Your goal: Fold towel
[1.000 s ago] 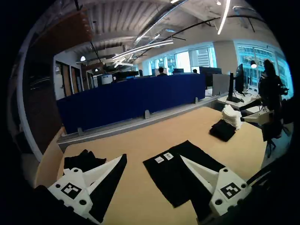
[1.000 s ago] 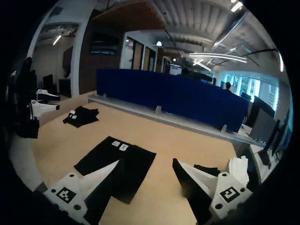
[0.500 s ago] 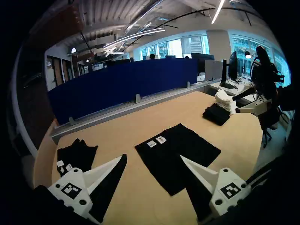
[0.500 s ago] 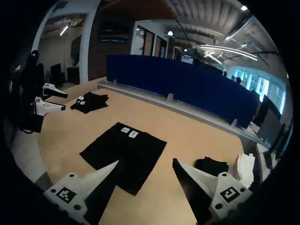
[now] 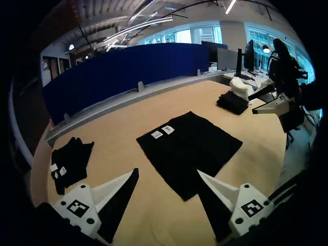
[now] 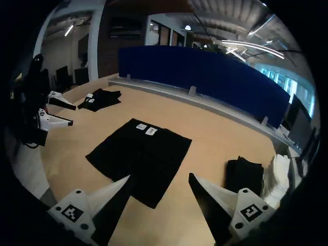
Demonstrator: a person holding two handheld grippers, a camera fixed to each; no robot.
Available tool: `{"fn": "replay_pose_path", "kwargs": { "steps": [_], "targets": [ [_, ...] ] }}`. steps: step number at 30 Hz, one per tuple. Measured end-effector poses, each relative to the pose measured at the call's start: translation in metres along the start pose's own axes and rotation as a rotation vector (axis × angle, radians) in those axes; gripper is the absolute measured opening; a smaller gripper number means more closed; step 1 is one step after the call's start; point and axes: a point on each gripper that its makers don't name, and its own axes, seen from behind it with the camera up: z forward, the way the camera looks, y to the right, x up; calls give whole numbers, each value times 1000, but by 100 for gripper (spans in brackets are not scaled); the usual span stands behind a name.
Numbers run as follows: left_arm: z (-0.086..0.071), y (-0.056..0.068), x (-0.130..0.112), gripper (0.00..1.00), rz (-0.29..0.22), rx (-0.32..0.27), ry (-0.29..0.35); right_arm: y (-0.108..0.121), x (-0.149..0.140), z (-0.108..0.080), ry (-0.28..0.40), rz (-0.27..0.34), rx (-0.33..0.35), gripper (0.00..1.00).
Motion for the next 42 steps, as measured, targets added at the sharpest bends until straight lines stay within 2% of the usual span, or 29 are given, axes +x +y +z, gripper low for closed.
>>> {"fn": "replay_pose_path", "kwargs": {
  "steps": [9, 21, 30, 42],
  "targets": [
    [31, 21, -52, 95, 19, -61, -99, -12, -44, 31, -63, -12, 41, 100],
    [58, 34, -93, 95, 15, -112, -181, -15, -99, 54, -155, -5, 71, 100],
    [64, 49, -115, 94, 30, -152, -225, -16, -125, 59, -203, -14, 86, 99],
    [69, 51, -122, 92, 50, -167, -241, -17, -136, 66, -221, 8, 99, 96]
  ]
}}
